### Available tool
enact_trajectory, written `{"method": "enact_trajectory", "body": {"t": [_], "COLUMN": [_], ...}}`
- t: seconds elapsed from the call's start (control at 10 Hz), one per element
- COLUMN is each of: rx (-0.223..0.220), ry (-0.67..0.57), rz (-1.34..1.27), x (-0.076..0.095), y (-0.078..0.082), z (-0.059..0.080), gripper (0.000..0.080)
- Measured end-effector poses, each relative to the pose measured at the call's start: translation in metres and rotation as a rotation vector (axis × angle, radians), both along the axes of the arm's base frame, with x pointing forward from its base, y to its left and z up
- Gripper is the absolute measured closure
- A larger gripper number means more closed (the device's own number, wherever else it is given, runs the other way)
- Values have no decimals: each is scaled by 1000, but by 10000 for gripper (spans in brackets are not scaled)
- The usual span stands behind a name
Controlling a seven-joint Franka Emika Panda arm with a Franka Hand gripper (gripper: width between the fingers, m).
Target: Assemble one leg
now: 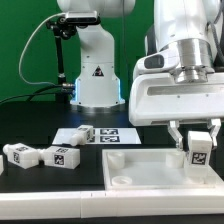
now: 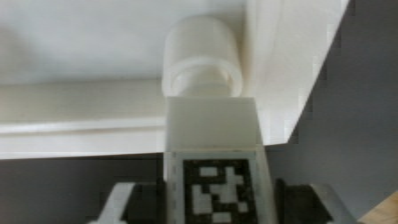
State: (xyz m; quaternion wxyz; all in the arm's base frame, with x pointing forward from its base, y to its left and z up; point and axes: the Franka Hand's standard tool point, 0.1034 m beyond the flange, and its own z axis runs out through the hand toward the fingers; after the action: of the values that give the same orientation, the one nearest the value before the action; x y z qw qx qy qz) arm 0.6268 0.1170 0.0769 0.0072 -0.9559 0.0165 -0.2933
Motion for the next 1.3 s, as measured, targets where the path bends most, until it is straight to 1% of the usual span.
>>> {"method": "enact_trajectory", "body": {"t": [0.2, 0.5, 0.9, 1.0, 1.1, 1.2, 1.3], "rx": [-16, -24, -15, -13, -13, -13, -13], "ry": [-45, -71, -42, -22, -22, -22, -21], "rz": [2, 4, 4, 5, 5, 5, 5], "x": [-1, -4, -2, -4, -4, -4, -4], "y": [-1, -1, -1, -1, -1, -1, -1], "z": [-1, -2, -2, -5, -5, -6, -6], "gripper": [515, 515, 515, 515, 356, 220, 220]}}
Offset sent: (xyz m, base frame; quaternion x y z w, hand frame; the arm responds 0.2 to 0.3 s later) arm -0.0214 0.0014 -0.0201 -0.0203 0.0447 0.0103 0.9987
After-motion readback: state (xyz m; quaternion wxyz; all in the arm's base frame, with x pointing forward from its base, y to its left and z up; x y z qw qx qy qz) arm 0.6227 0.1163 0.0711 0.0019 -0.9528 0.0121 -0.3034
